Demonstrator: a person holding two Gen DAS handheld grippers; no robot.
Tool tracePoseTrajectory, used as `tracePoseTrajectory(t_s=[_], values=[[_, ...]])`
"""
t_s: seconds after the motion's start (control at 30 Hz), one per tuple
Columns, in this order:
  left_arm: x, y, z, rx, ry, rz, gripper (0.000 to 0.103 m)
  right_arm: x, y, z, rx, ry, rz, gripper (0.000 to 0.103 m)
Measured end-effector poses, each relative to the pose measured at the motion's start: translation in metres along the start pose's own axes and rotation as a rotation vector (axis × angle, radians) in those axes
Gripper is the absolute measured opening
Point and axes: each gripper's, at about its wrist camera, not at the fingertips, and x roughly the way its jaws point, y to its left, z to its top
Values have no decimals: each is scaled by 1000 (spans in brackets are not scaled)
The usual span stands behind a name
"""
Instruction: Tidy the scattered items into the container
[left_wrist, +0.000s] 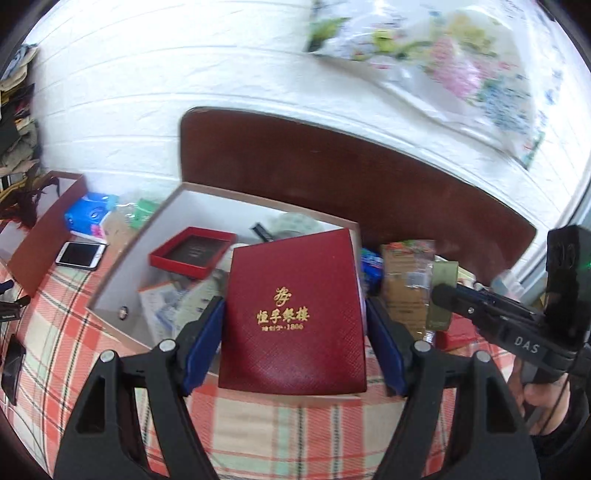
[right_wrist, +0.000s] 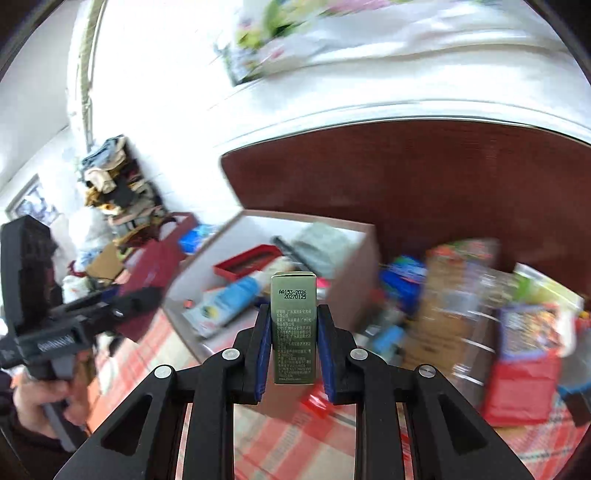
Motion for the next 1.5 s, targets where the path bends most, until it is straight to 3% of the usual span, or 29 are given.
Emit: tracePoseTrajectory(t_s=[0.33,0.63,0.67,0.7,0.77,0.97,1.03,1.07,1.1,1.17,1.3,1.5], values=[[48,57,12,-57,66,44,74,90,31,9,-25,117,33,24],[60,83,15,-111,69,43,75,112,23,3,13,162,47,25],[58,84,15,-120,63,40,79,111,23,3,19,167,56,27],[55,85,16,-123,56,43,86,110,23,3,25,171,59,40],[47,84,18,-110,31,81,92,104,26,4,16,156,33,56],[15,64,13,-71,7,68,93,42,26,2,39,51,48,58],[4,44,4,-33,10,15,95,7,17,-5,70,0,51,65],[1,34,-2,-14,11,-8,97,-12,10,-11,89,-27,39,74],[-1,22,-7,6,16,-31,100,-37,0,-20,113,-61,13,81],[-1,-6,-22,51,40,-73,101,-67,-16,-34,143,-93,-35,85],[10,-69,-54,165,104,-180,102,-131,-65,-86,261,-115,-145,86],[49,-162,-106,314,222,-275,102,-186,-122,-156,417,-111,-228,86]])
